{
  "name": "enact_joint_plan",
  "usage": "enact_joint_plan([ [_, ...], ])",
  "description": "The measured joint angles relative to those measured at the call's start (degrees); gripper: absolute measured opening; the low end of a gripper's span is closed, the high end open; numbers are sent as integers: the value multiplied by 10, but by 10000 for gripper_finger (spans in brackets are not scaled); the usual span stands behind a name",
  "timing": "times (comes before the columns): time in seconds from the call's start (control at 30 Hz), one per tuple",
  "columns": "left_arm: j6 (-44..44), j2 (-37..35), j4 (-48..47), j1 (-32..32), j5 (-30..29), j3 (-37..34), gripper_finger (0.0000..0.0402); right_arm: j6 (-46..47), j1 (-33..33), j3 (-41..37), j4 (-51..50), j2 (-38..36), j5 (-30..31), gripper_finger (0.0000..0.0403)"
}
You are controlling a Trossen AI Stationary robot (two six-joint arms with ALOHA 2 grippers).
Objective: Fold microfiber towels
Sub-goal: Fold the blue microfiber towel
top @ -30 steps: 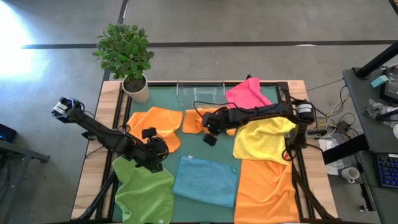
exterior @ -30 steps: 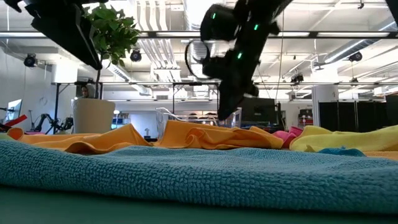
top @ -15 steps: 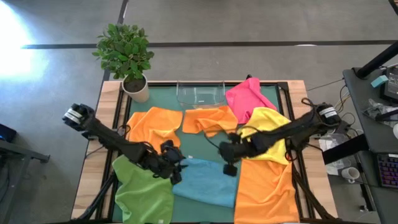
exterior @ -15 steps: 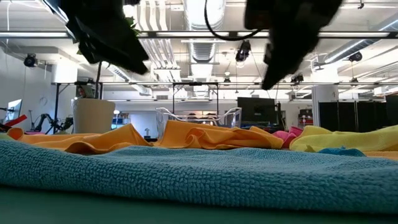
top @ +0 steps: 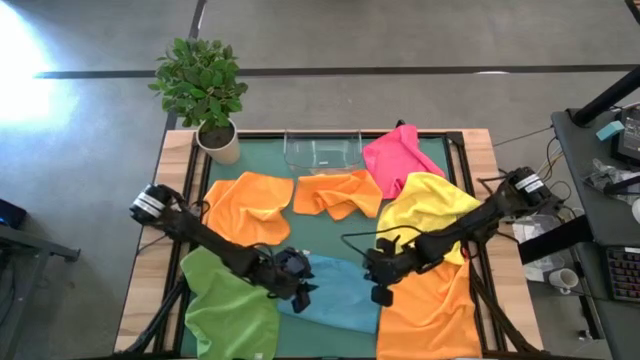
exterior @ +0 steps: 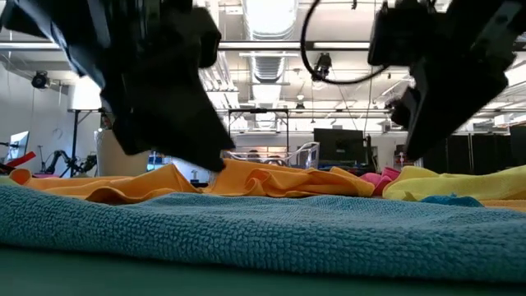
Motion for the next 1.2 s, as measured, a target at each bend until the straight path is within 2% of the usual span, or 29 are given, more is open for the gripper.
enact_joint_plan([
  [0.17, -42, 32, -31, 1, 45, 0, 154, 32, 0, -39, 40, 0, 0, 8],
  [0.37, -47, 42, -53, 10, 54, 3, 154, 43, 0, -46, 43, 10, 0, 8],
  [0.5, -1, 39, -59, 31, 71, 3, 154, 48, 0, -45, 79, 44, 0, 8],
  [0.73, 83, 39, -76, 84, 65, 2, 154, 90, 4, -39, 147, 96, 2, 8],
  [0.97, 206, 40, -78, 158, 62, 1, 154, 124, 5, -28, 158, 109, -1, 8],
  [1.2, 287, 41, -72, 233, 71, 11, 154, 140, 4, -14, 152, 110, -2, 8],
])
